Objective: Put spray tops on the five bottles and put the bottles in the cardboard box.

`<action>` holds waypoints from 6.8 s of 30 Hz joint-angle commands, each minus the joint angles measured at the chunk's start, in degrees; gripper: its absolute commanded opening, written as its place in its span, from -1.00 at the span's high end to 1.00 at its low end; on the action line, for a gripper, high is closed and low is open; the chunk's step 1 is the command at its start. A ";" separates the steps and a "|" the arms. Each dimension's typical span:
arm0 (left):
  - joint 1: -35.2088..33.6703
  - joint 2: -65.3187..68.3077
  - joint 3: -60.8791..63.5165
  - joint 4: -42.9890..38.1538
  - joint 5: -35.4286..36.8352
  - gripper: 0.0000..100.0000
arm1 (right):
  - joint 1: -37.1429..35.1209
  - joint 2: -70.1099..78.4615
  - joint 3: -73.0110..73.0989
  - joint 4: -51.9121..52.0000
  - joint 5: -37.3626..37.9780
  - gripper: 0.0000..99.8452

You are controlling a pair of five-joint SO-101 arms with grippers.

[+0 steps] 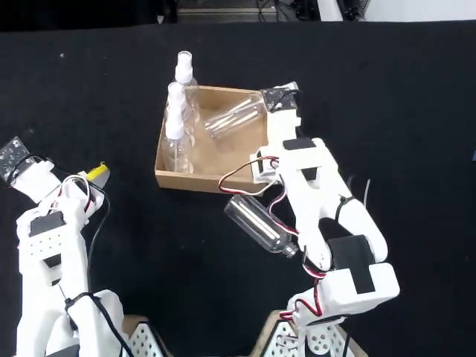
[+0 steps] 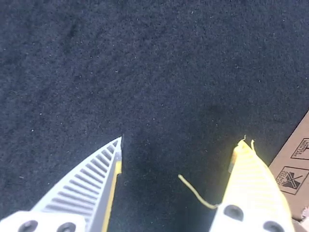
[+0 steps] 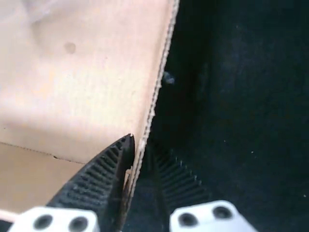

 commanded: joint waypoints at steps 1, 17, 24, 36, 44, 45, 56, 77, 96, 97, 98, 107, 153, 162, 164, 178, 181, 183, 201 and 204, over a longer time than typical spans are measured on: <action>-0.48 -0.79 -1.36 -1.05 -1.23 0.32 | 1.23 -0.48 -3.03 -0.09 0.88 0.98; -0.48 -0.79 -1.45 -1.05 -1.23 0.32 | 1.05 -6.81 -0.31 2.55 7.30 0.98; -0.48 -0.79 -1.45 -1.05 -1.23 0.32 | 1.14 -8.66 2.51 2.20 11.43 0.98; -0.48 -0.79 -1.45 -1.05 -1.23 0.32 | 1.05 -12.62 6.73 2.11 16.88 0.98; -0.48 -0.70 -1.45 -1.05 -1.23 0.32 | 1.05 -12.70 8.57 2.02 18.64 0.98; -0.48 -0.70 -1.45 -1.05 -1.23 0.32 | 1.05 -12.70 8.84 2.02 18.64 0.98; -0.48 -0.70 -1.45 -1.05 -1.23 0.32 | 0.97 -12.70 10.07 2.11 17.85 0.98; -0.48 -0.70 -1.45 -1.05 -1.23 0.32 | -3.25 -12.79 11.38 2.29 19.87 0.98; -0.48 -0.70 -1.45 -1.05 -1.23 0.32 | -3.34 -21.58 16.84 2.55 19.34 0.98; -0.48 -0.70 -1.45 -1.05 -1.23 0.32 | -3.43 -22.46 17.36 2.55 19.43 0.98; -0.48 -0.70 -1.45 -1.05 -1.23 0.32 | -3.43 -23.16 17.80 2.55 19.43 0.98; -0.48 -0.70 -1.36 -1.05 -1.23 0.32 | -3.16 -23.87 19.56 2.73 19.87 0.98; -0.40 -0.70 -1.36 -1.05 -1.23 0.32 | -12.04 -31.60 -0.57 11.16 -22.33 0.51; -0.40 -0.70 -1.36 -1.05 -1.23 0.32 | -14.77 -31.78 14.64 -13.45 -25.32 0.51; -0.40 -0.70 -1.36 -1.05 -1.23 0.32 | -14.59 -31.78 17.10 -18.55 -27.16 0.51; -0.40 -0.70 -1.36 -1.05 -1.23 0.32 | -14.77 -29.93 23.43 -32.88 -52.40 0.50; -0.40 -0.70 -1.36 -1.05 -1.32 0.32 | -14.77 -26.77 23.34 -34.90 -53.54 0.50; -0.40 -0.70 -1.36 -1.05 -2.37 0.32 | -14.77 -25.36 23.34 -35.43 -54.15 0.50; -0.40 -0.70 -1.36 -0.97 -3.60 0.32 | -14.77 -25.10 16.66 -21.54 -57.67 0.50; -0.40 -0.70 -1.36 -0.97 -3.60 0.32 | -14.77 -24.92 11.82 -13.71 -60.13 0.50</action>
